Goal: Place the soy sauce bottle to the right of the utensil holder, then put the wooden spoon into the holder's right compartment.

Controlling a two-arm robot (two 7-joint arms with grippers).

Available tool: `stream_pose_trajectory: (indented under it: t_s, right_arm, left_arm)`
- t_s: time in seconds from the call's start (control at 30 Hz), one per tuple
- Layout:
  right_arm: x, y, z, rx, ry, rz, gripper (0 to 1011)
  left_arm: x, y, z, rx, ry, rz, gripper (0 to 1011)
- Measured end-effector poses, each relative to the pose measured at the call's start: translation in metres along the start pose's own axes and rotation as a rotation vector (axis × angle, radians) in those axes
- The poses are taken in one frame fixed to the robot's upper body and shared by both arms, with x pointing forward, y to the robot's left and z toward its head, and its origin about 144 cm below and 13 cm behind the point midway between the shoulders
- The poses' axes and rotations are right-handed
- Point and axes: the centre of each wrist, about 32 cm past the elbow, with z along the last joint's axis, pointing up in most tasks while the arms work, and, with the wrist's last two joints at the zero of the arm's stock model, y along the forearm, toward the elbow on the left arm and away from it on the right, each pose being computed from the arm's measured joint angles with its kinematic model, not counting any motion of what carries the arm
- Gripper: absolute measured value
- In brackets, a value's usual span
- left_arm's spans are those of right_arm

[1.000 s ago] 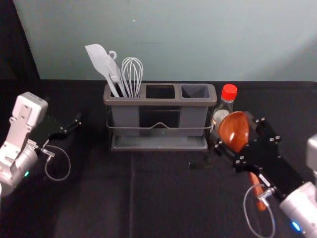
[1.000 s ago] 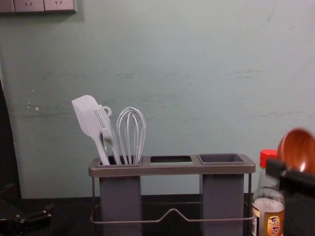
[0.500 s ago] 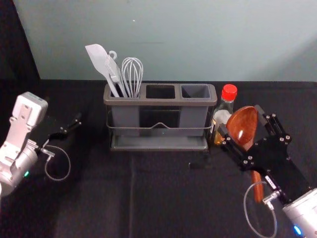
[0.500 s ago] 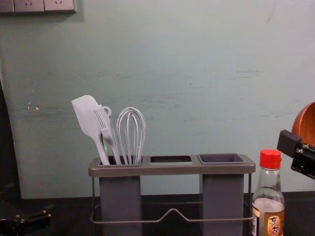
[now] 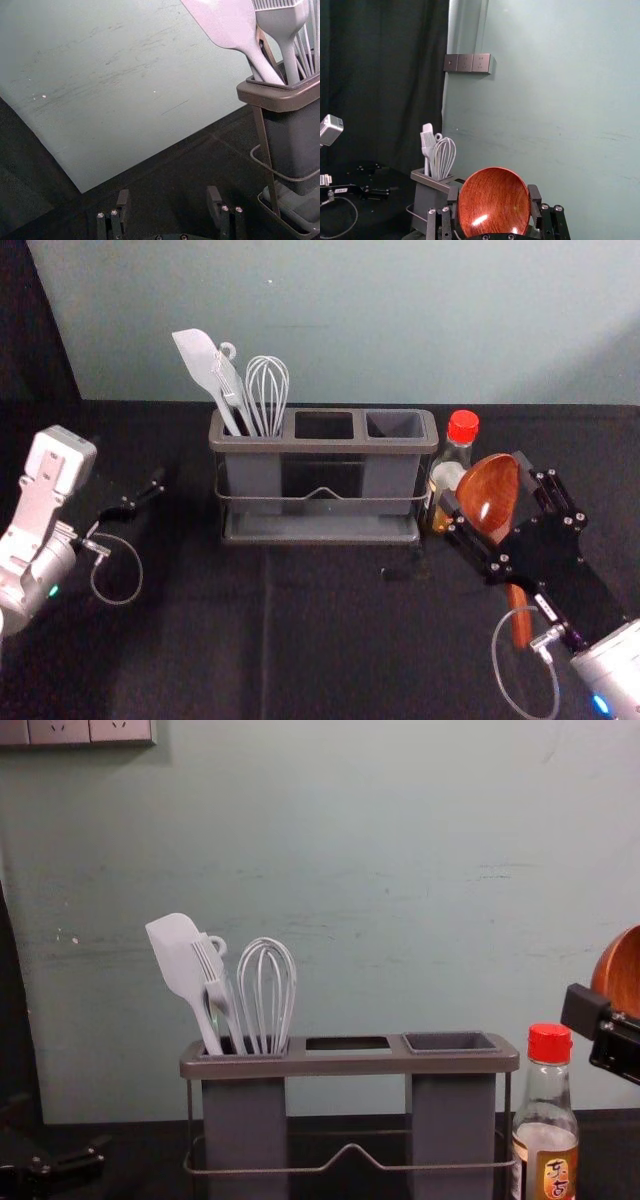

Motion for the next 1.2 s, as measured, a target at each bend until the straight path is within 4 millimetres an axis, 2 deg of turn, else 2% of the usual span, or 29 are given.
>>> stream_pose_trajectory:
  t_s: [0.23, 0.43, 0.87, 0.97, 1.2]
  right_arm:
    - [0.000, 0.000, 0.000, -0.001, 0.002, 0.000, 838]
    - [0.002, 0.013, -0.003, 0.022, 0.002, 0.024, 838]
    - [0.031, 0.080, -0.004, 0.189, -0.055, 0.155, 838]
    - [0.038, 0.100, -0.004, 0.256, -0.051, 0.174, 838]
    - [0.048, 0.133, -0.008, 0.354, -0.016, 0.195, 838]
  left_arm:
    - [0.000, 0.000, 0.000, 0.000, 0.000, 0.000, 1000]
    - [0.000, 0.000, 0.000, 0.000, 0.000, 0.000, 1000]
    - [0.000, 0.000, 0.000, 0.000, 0.000, 0.000, 1000]
    - [0.000, 0.000, 0.000, 0.000, 0.000, 0.000, 1000]
    - [0.000, 0.000, 0.000, 0.000, 0.000, 0.000, 1000]
